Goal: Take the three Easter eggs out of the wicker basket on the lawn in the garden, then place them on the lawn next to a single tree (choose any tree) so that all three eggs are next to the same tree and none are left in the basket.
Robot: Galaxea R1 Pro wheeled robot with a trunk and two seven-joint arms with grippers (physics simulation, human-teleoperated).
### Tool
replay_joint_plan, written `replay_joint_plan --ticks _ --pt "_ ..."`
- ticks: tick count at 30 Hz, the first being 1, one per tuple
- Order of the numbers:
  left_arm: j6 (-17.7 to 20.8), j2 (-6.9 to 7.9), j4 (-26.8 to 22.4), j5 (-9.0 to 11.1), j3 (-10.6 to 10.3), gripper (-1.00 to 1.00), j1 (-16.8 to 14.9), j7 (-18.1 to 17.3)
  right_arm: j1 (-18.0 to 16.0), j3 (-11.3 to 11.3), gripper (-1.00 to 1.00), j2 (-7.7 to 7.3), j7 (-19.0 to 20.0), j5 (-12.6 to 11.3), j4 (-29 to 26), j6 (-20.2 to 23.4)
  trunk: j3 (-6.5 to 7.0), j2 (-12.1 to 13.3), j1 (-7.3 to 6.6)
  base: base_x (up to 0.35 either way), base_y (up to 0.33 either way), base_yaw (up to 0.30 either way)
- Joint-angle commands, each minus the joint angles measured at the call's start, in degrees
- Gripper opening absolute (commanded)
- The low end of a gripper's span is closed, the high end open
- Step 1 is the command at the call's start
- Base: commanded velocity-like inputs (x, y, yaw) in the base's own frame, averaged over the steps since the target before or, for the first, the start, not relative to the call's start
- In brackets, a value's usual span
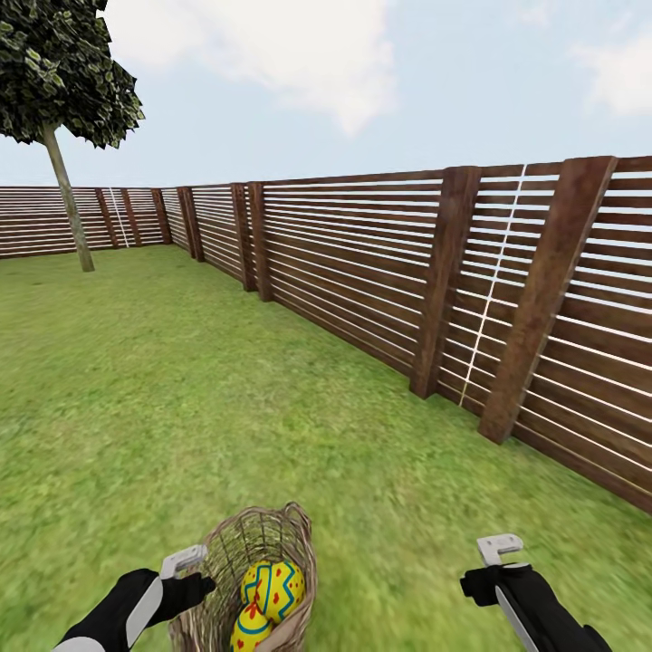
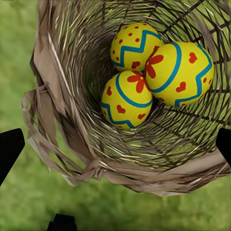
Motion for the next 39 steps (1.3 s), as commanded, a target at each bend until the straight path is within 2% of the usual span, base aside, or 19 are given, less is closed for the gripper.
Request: replay_joint_plan --ticks 1,7,19,29,34,39 --pt "0.38 -0.05 -0.08 0.02 0.36 1.00 -0.03 -0.21 -0.06 0.22 1.00 -0.07 -0.29 -0.25 -0.07 0.27 -0.06 -0.03 0.00 0.000 0.000 0.000" --pt "0.32 -0.08 -0.07 0.11 0.28 1.00 -0.02 -0.29 -0.07 0.22 1.00 -0.07 -0.29 -0.25 -0.01 0.27 -0.06 -0.03 0.00 0.000 0.067 0.000" --pt "0.38 0.00 -0.08 0.10 0.20 1.00 -0.03 -0.31 -0.09 0.13 1.00 0.98 -0.29 0.65 1.78 0.19 -0.06 -0.03 0.00 0.000 0.293 0.000" --pt "0.29 -0.22 -0.09 0.10 0.24 1.00 -0.03 -0.32 -0.06 0.04 1.00 0.99 -0.29 0.72 1.81 0.19 -0.06 -0.03 0.00 0.000 0.009 0.000" --pt "0.27 -0.88 -0.09 -0.01 0.18 1.00 -0.02 -0.32 -0.06 0.04 1.00 0.99 -0.29 0.72 1.84 0.19 -0.06 -0.03 0.00 0.000 0.000 0.000" --pt "0.29 -1.13 0.04 -0.07 0.16 1.00 -0.04 -0.32 -0.06 0.04 1.00 0.97 -0.29 0.72 1.80 0.19 -0.96 -2.04 1.09 0.000 0.000 0.000"
